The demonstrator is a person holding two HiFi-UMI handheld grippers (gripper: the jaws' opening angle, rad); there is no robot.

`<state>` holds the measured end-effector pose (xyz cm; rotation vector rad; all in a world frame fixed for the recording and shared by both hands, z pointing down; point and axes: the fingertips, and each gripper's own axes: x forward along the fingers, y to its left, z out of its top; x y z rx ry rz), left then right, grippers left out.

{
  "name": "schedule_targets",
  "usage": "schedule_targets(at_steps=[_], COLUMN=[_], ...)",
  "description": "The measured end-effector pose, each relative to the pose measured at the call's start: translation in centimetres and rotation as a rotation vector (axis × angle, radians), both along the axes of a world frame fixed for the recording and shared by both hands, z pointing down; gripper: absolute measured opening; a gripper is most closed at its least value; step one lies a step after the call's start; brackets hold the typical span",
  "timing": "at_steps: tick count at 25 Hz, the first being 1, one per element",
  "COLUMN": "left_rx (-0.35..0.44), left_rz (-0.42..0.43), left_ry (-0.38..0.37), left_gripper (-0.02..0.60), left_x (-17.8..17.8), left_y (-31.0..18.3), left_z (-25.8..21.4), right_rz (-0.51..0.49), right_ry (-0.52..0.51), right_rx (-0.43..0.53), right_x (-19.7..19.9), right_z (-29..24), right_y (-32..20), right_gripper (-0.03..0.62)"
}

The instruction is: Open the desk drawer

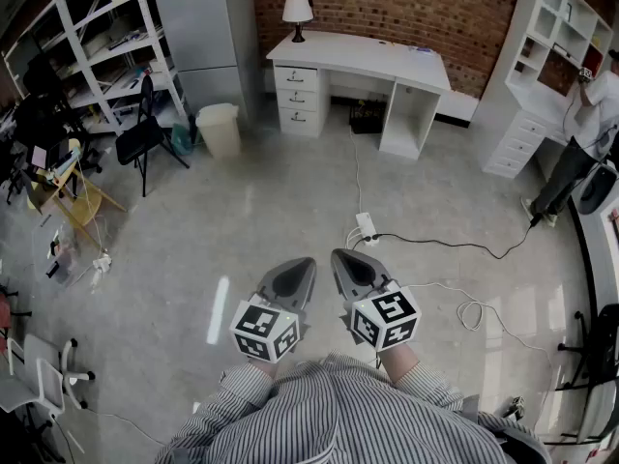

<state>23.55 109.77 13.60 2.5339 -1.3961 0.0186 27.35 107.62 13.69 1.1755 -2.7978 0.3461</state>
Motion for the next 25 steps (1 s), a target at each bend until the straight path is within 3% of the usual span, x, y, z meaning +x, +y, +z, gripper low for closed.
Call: schedule_targets(at_steps=[8,25], left_rx=[-0.016,-0.035], left_rz=[0.049,0.027], left_ry=[-0.025,-0.031], left_gripper=[0.011,0.011], left_x=[1.4,-1.3], left_y=[0.0,-0.4], left_z=[1.0,1.5], right_rz=[-0.005,0.015], right_ry=[-0.012,-0.042], right_rx=[-0.025,-0.068], right_x=[-0.2,-2.2], right_z=[0.8,1.5], right_y=[0.3,0.0], right_gripper=[0.015,0.015])
